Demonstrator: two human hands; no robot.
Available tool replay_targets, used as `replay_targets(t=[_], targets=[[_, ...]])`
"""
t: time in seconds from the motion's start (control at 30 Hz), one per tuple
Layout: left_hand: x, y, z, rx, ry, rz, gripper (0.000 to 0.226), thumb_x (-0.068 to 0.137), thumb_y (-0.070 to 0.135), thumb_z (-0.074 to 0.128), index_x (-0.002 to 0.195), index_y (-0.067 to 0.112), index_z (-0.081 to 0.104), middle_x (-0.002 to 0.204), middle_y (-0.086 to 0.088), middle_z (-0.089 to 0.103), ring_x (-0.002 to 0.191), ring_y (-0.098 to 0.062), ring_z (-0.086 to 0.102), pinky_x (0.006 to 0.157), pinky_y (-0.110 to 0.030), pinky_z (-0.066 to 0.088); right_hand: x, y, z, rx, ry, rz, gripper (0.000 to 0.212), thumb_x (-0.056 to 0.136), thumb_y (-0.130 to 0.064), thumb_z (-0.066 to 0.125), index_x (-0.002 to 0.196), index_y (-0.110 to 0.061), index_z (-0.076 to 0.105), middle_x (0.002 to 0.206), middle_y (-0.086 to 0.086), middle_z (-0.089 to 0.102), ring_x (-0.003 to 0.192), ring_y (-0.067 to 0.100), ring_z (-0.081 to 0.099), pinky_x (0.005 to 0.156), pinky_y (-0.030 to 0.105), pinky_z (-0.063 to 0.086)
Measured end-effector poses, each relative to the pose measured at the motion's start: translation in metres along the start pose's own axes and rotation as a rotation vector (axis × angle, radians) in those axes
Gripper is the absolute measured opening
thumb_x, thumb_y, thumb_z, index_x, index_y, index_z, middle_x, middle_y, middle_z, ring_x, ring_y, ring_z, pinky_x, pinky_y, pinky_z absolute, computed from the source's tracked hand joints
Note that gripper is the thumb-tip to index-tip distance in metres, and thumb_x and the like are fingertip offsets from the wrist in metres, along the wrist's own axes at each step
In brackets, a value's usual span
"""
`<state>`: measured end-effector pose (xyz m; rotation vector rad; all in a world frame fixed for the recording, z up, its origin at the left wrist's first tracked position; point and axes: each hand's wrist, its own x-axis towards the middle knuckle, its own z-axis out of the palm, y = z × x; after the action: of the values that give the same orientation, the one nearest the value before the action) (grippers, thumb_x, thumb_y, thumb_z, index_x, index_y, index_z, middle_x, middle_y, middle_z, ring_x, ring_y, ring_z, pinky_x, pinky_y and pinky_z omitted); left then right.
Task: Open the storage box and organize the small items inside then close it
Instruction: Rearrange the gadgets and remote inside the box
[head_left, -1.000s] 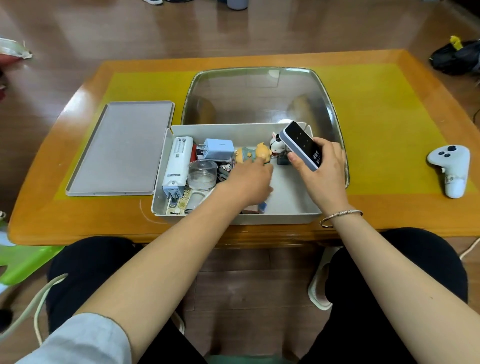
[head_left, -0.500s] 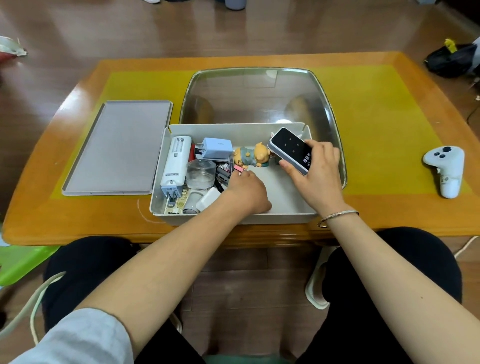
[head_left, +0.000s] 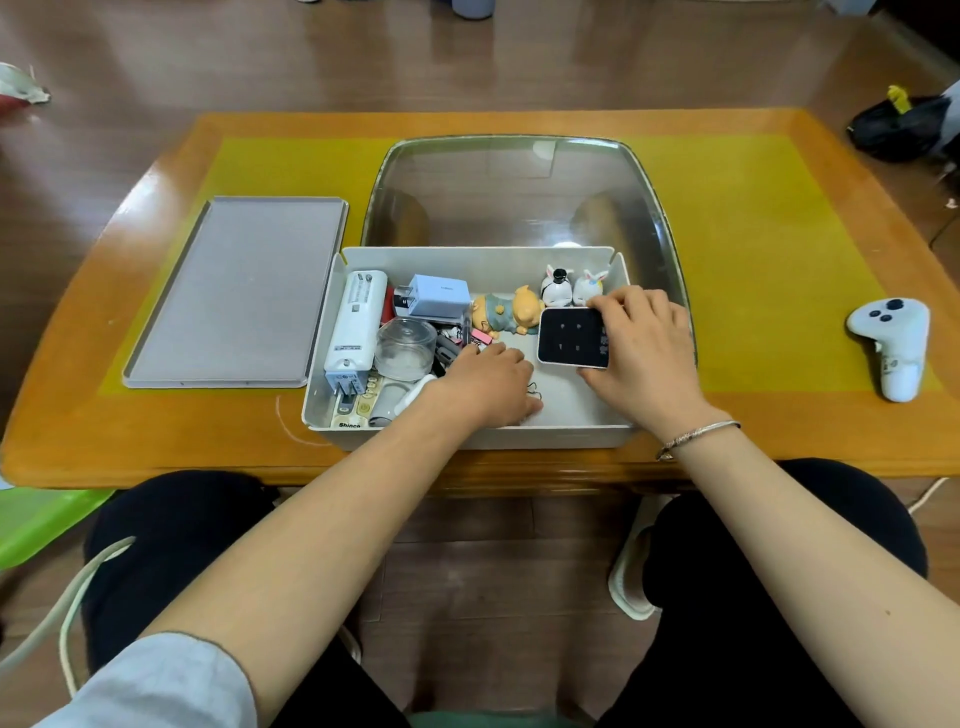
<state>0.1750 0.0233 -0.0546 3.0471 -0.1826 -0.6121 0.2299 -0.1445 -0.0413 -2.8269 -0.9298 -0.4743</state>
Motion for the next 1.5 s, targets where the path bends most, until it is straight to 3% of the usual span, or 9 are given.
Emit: replay_targets(t=[0.13,0.23,0.4,0.6,0.8,0.9,1.03,1.2,1.5], targets=[[0.000,-0.002,-0.005,-0.033,-0.053,0.006,0.045,0.098,0.042,0.042,0.139,0.024,0.043,0.142,-0.012,0.043,0.133,-0.031,0.034,0.106,-0.045,0.028,0.001,0.000,0.000,-0.162,-0.119,-0.054,0.053,0.065,-0.031,0.073,0.113,-0.014,0.058,0.107,0.007,0.056,0.102,0.029,0.046,0.084,0.038,0.033],[-0.001,-0.002,-0.006,-0.069,-0.074,0.025,0.041,0.096,0.034,0.050,0.137,0.034,0.045,0.134,-0.011,0.047,0.129,-0.031,0.036,0.103,-0.044,0.029,0.003,0.001,0.004,-0.198,-0.214,-0.064,0.050,0.070,-0.042,0.069,0.111,-0.015,0.057,0.111,0.004,0.057,0.107,0.026,0.045,0.085,0.037,0.032],[-0.001,-0.005,-0.008,-0.112,-0.126,0.052,0.040,0.097,0.027,0.049,0.134,0.043,0.047,0.129,-0.010,0.048,0.126,-0.031,0.036,0.103,-0.043,0.028,0.003,0.001,0.010,-0.161,-0.301,-0.057,0.068,0.067,-0.062,0.069,0.117,-0.018,0.054,0.118,0.001,0.059,0.114,0.023,0.045,0.089,0.039,0.031],[-0.003,-0.001,-0.006,-0.087,-0.008,-0.040,0.039,0.095,0.036,0.051,0.130,0.020,0.046,0.131,-0.015,0.048,0.123,-0.034,0.040,0.100,-0.041,0.033,0.006,0.001,0.009,-0.155,-0.343,-0.028,0.063,0.069,-0.066,0.064,0.111,-0.020,0.055,0.114,-0.001,0.060,0.113,0.021,0.044,0.086,0.041,0.028],[-0.006,-0.006,-0.002,-0.060,0.098,-0.079,0.049,0.100,0.044,0.040,0.132,0.007,0.044,0.136,-0.014,0.044,0.128,-0.031,0.038,0.102,-0.041,0.033,0.006,-0.003,0.005,-0.201,-0.388,-0.039,0.045,0.077,-0.051,0.065,0.112,-0.023,0.060,0.114,-0.002,0.062,0.113,0.022,0.043,0.088,0.042,0.026],[-0.005,-0.006,0.000,-0.018,0.110,-0.082,0.047,0.101,0.041,0.039,0.132,0.006,0.045,0.135,-0.015,0.045,0.127,-0.032,0.039,0.101,-0.042,0.034,0.004,-0.006,-0.002,-0.223,-0.294,-0.068,0.038,0.077,-0.045,0.067,0.107,-0.022,0.065,0.106,-0.001,0.066,0.110,0.024,0.044,0.086,0.040,0.025],[-0.003,-0.003,0.001,-0.042,0.165,-0.037,0.039,0.099,0.033,0.044,0.132,0.011,0.042,0.132,-0.013,0.047,0.122,-0.031,0.043,0.095,-0.042,0.036,0.010,-0.016,-0.007,-0.135,-0.303,-0.095,0.033,0.080,-0.037,0.068,0.107,-0.017,0.066,0.103,0.005,0.066,0.103,0.026,0.054,0.082,0.038,0.042],[-0.001,-0.004,-0.001,-0.056,0.040,0.010,0.052,0.100,0.040,0.038,0.147,0.020,0.032,0.149,-0.011,0.033,0.132,-0.030,0.039,0.104,-0.045,0.031,0.019,-0.026,0.006,-0.070,-0.511,-0.015,0.032,0.082,-0.032,0.067,0.107,-0.013,0.060,0.106,0.010,0.063,0.098,0.028,0.058,0.078,0.037,0.051],[0.003,0.003,-0.002,-0.078,-0.014,0.021,0.061,0.100,0.041,0.038,0.152,0.016,0.019,0.161,-0.009,0.004,0.143,-0.029,0.024,0.111,-0.047,0.025,0.024,-0.024,0.016,-0.094,-0.446,0.049,0.022,0.088,-0.023,0.061,0.107,-0.011,0.060,0.105,0.012,0.063,0.097,0.030,0.061,0.073,0.035,0.049]])
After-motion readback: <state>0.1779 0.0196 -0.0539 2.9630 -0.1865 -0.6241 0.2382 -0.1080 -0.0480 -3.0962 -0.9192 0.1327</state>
